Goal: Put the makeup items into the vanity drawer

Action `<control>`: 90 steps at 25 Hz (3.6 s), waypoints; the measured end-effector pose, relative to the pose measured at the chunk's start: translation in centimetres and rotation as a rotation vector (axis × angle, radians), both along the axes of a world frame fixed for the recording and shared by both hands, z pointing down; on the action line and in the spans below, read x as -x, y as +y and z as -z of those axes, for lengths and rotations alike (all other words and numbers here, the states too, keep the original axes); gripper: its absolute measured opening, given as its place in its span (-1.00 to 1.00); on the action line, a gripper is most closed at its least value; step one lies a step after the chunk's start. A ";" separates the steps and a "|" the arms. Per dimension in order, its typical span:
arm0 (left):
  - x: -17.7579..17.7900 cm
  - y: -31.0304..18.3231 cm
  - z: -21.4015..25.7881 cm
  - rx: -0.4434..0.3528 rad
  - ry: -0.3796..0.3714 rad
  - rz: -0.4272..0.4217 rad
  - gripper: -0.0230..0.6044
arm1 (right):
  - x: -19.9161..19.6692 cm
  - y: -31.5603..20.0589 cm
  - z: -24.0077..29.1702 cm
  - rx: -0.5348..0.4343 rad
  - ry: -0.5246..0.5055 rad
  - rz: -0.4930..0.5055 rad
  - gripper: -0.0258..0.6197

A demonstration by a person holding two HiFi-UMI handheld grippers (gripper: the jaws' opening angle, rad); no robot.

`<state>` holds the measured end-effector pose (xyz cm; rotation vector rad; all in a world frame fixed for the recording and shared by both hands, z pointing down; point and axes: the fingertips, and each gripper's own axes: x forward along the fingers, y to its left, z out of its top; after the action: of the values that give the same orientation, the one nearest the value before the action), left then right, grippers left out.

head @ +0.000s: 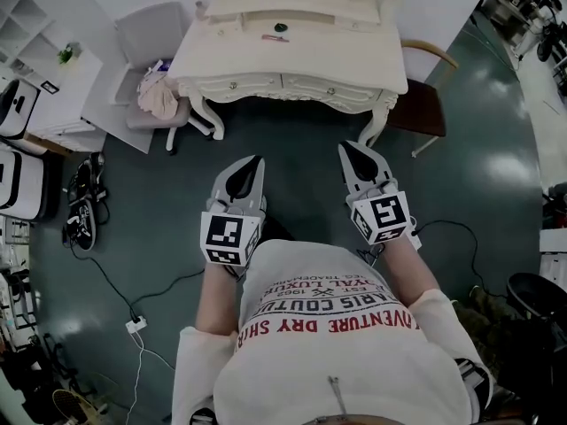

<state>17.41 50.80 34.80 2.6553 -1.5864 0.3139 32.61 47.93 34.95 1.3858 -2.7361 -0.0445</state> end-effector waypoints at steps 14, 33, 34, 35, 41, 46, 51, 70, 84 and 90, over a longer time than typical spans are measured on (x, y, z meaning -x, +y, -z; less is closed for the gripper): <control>12.8 -18.4 -1.6 0.053 0.035 -0.041 -0.89 | 12.4 -17.3 0.1 -0.021 0.060 -0.071 -0.90; 24.0 -40.7 -2.8 0.113 0.044 -0.111 -0.89 | 24.7 -39.2 -4.3 0.211 0.110 -0.040 -0.90; 23.9 -41.6 -3.0 0.113 0.048 -0.109 -0.89 | 24.5 -40.3 -4.7 0.221 0.108 -0.041 -0.90; 23.8 -42.5 -3.1 0.113 0.051 -0.106 -0.89 | 24.2 -41.4 -5.1 0.231 0.107 -0.041 -0.90; 22.3 -49.0 -4.1 0.132 0.074 -0.049 -0.89 | 22.6 -48.5 -7.6 0.306 0.160 0.027 -0.90; 20.9 -53.7 -5.0 0.132 0.084 -0.019 -0.89 | 21.2 -53.4 -10.5 0.403 0.195 0.094 -0.90; 20.4 -56.5 -6.5 0.146 0.111 0.013 -0.89 | 21.1 -55.6 -15.4 0.547 0.285 0.207 -0.89; 21.4 -58.3 -12.7 0.296 0.125 0.116 -0.89 | 21.1 -58.0 -26.6 0.748 0.582 0.342 -0.63; 22.4 -60.0 -11.5 0.272 0.125 0.107 -0.89 | 22.3 -59.0 -25.7 0.727 0.575 0.321 -0.75; 25.0 -61.4 -9.2 0.216 0.142 0.092 -0.89 | 25.0 -61.0 -21.5 0.660 0.514 0.267 -0.76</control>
<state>-7.62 -10.65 44.00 2.3807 -1.5307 0.2696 7.65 -13.09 56.46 0.7037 -2.1796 0.3911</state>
